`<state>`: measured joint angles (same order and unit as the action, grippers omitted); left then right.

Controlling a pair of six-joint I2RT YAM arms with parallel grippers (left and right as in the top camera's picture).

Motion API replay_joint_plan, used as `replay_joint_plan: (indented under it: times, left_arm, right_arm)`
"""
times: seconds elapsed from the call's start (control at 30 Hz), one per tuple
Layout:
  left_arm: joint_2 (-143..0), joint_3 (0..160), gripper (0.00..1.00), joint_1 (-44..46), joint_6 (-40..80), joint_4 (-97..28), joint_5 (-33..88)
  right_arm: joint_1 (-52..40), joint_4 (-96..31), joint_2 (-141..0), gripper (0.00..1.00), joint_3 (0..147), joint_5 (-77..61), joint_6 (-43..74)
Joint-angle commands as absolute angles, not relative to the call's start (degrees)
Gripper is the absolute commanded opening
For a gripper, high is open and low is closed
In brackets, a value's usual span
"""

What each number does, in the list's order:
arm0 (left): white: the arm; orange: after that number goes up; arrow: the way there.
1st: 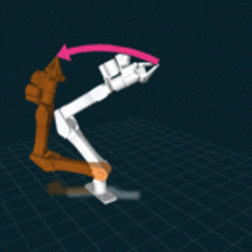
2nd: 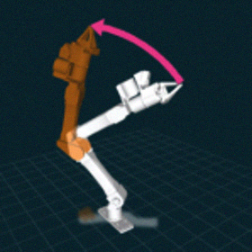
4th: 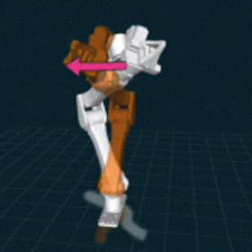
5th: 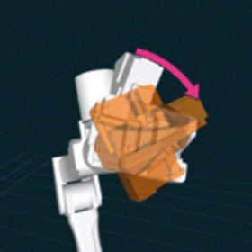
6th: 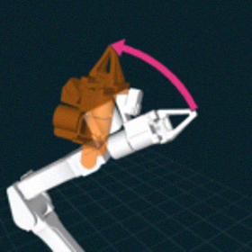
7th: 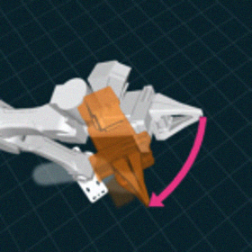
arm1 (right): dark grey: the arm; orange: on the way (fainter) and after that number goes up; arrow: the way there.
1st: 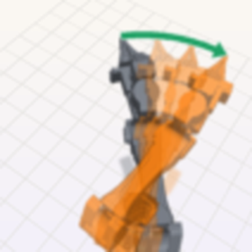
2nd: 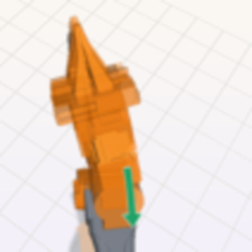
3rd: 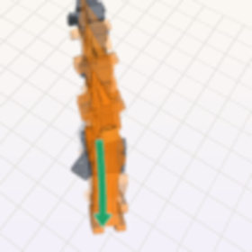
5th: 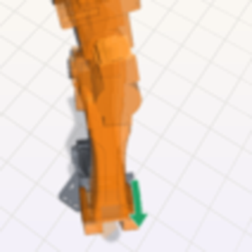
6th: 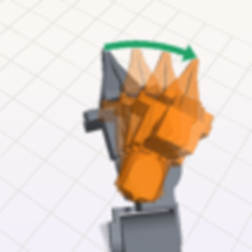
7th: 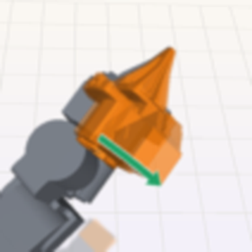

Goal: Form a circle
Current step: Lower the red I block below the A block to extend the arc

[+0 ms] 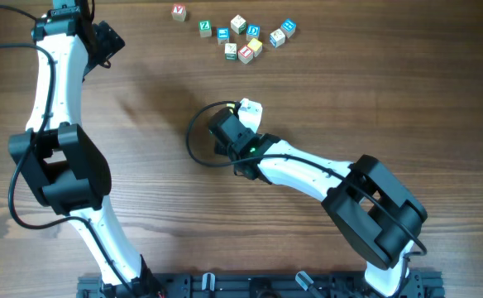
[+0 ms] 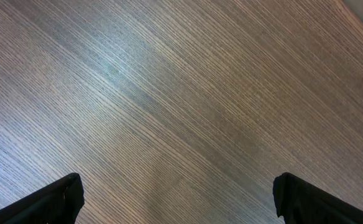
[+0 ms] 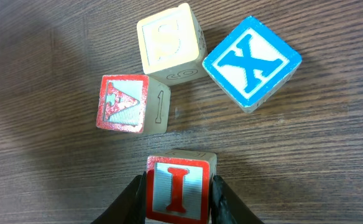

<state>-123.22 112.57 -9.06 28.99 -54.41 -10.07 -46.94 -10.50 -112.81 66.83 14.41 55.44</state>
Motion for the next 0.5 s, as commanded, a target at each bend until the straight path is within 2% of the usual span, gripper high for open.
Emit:
replay_joint_plan:
  times: [0.0, 0.47]
  left_arm:
    - [-123.0, 113.1, 1.0, -9.2, 28.7, -54.3, -10.8]
    - [-123.0, 113.1, 1.0, -9.2, 28.7, -54.3, -10.8]
  right_arm:
    - [-46.9, -10.3, -114.6, 0.29, 66.8, 14.8, 54.0]
    - [-46.9, -8.8, -114.6, 0.33, 66.8, 14.8, 52.3]
